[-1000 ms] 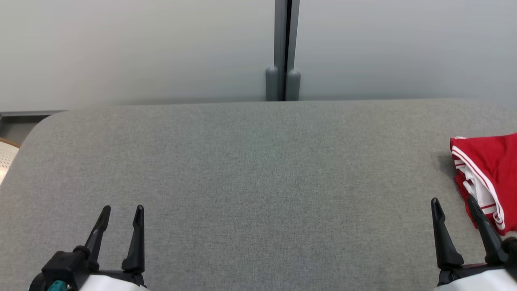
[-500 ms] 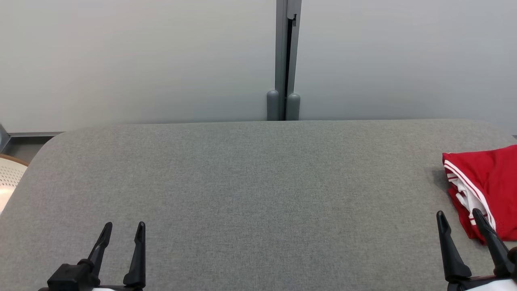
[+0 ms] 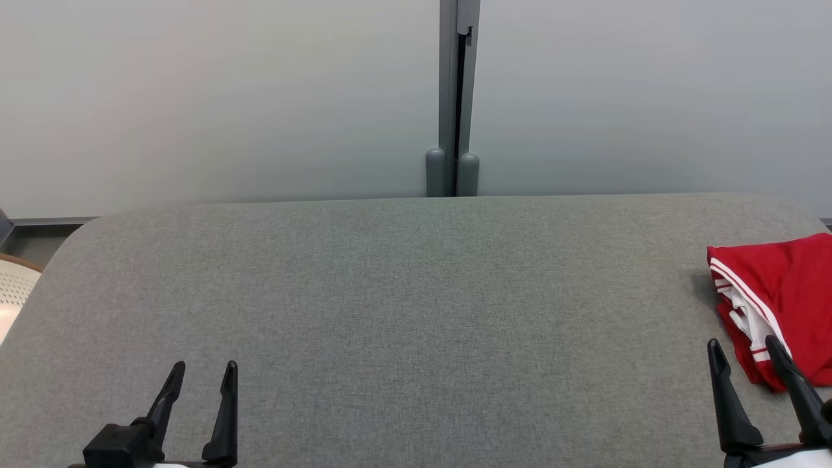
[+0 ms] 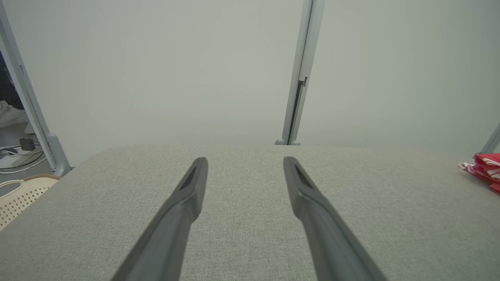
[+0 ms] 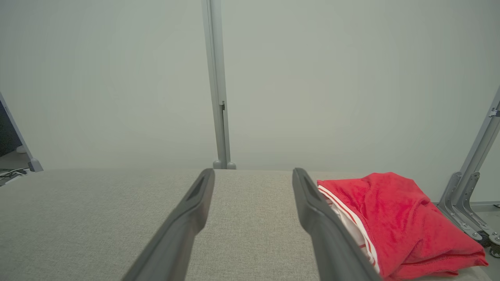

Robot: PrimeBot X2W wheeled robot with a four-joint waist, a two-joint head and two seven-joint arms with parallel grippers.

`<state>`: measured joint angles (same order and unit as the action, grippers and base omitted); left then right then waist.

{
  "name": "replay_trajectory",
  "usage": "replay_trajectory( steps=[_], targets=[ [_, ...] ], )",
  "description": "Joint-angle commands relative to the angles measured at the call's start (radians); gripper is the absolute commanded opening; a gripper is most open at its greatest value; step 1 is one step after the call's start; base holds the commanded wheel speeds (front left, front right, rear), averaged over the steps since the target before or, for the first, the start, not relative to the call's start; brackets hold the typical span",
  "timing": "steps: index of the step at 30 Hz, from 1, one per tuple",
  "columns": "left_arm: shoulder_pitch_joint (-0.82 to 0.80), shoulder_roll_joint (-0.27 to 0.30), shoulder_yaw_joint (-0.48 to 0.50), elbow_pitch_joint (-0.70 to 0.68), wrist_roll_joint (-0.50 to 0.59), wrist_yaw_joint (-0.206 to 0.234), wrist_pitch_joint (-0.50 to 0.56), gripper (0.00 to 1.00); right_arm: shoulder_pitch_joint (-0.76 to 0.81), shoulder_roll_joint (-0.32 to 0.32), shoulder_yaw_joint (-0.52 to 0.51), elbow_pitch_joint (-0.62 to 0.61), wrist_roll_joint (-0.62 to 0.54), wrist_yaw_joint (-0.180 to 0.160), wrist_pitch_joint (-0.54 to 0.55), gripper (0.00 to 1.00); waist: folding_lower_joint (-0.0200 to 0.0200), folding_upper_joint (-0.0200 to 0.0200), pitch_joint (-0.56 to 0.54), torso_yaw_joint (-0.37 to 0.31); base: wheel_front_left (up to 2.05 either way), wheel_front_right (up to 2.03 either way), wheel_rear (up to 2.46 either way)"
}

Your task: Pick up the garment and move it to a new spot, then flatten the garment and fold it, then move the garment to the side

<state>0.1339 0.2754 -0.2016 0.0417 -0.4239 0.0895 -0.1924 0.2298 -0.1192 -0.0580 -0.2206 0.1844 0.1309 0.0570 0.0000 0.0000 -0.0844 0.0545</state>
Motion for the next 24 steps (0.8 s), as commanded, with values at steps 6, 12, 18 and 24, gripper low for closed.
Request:
replay_trajectory(
  steps=[6,12,18,24],
  targets=[
    [-0.024,0.005,-0.003,0.01,-0.006,0.005,0.002,1.0,-0.001,-0.001,-0.007,0.005,0.008,0.0,-0.014,1.0,0.0,0.0,-0.005,0.001,0.0,0.0,0.0],
    [-0.032,0.006,-0.01,0.022,-0.004,0.002,-0.002,1.0,-0.001,0.0,-0.01,0.005,0.01,0.0,-0.017,1.0,0.0,0.0,-0.008,0.009,0.0,0.0,0.0],
    [0.001,-0.021,-0.016,0.054,-0.027,-0.004,0.003,0.0,0.001,0.015,0.003,0.045,0.03,0.0,-0.007,0.0,0.0,0.0,-0.007,0.01,0.0,0.0,0.0],
    [-0.02,-0.037,0.011,0.066,-0.127,-0.022,0.028,0.0,-0.028,0.018,-0.001,0.08,0.151,0.0,-0.003,0.0,0.0,0.0,-0.002,0.007,0.0,0.0,0.0]
  ],
)
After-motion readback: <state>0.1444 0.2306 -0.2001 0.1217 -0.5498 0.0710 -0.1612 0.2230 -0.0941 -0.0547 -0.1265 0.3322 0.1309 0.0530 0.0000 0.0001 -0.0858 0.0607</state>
